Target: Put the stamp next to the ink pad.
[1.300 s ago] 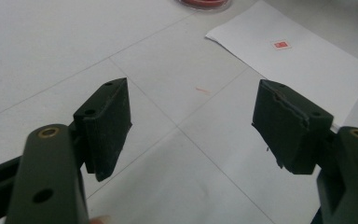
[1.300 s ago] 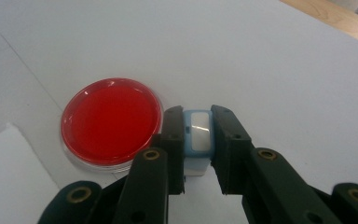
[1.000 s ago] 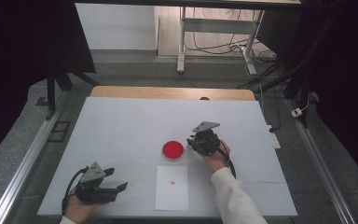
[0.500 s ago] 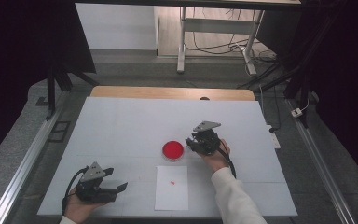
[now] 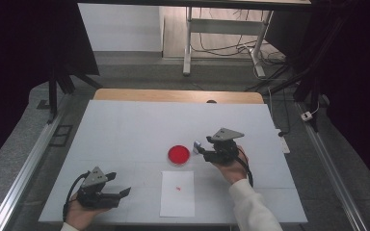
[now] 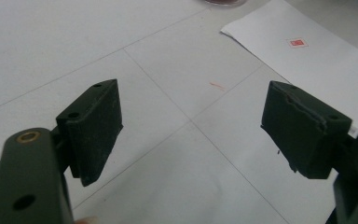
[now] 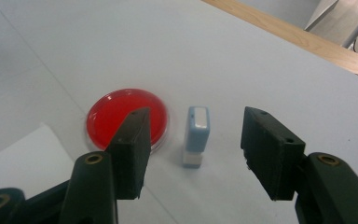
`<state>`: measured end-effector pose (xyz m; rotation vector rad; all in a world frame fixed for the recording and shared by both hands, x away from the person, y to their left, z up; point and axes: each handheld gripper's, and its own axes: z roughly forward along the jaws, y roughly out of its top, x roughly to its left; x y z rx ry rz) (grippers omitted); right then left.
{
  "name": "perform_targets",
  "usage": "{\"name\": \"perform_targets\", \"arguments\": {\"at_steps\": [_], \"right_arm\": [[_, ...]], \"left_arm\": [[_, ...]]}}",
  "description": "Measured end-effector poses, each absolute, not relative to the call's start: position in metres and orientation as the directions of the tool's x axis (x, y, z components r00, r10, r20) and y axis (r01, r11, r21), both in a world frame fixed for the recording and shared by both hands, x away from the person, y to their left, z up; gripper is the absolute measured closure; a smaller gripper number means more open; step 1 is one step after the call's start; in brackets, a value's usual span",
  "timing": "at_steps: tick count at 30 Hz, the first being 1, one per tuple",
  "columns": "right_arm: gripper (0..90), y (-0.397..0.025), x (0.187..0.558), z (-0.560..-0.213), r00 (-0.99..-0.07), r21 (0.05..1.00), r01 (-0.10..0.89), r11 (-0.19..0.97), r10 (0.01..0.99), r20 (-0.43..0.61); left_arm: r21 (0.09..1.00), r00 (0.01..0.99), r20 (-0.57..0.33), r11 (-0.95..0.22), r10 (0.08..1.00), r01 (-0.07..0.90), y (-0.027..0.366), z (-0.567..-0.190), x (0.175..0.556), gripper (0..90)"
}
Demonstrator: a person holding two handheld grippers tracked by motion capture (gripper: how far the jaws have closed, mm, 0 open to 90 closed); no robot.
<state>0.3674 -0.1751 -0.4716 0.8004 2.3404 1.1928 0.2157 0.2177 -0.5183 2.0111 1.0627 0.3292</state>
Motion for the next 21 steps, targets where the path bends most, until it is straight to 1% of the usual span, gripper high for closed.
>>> {"name": "perform_targets", "arguments": {"at_steps": [10,17,21], "right_arm": [[42.8,-0.191,0.344,-0.471,-0.769,0.845,0.278,0.458,0.632,-0.090],[42.8,-0.210,0.325,-0.475,-0.774,0.848,0.269,0.458,0.626,-0.092],[42.8,-0.225,0.314,-0.480,-0.770,0.851,0.281,0.443,0.633,-0.076]], "left_arm": [[0.765,0.611,-0.135,-0.309,0.780,0.564,0.217,-0.518,0.215,20.1],[0.765,0.611,-0.131,-0.312,0.781,0.563,0.217,-0.518,0.215,20.4],[0.765,0.613,-0.129,-0.315,0.780,0.562,0.217,-0.518,0.215,20.4]]}}
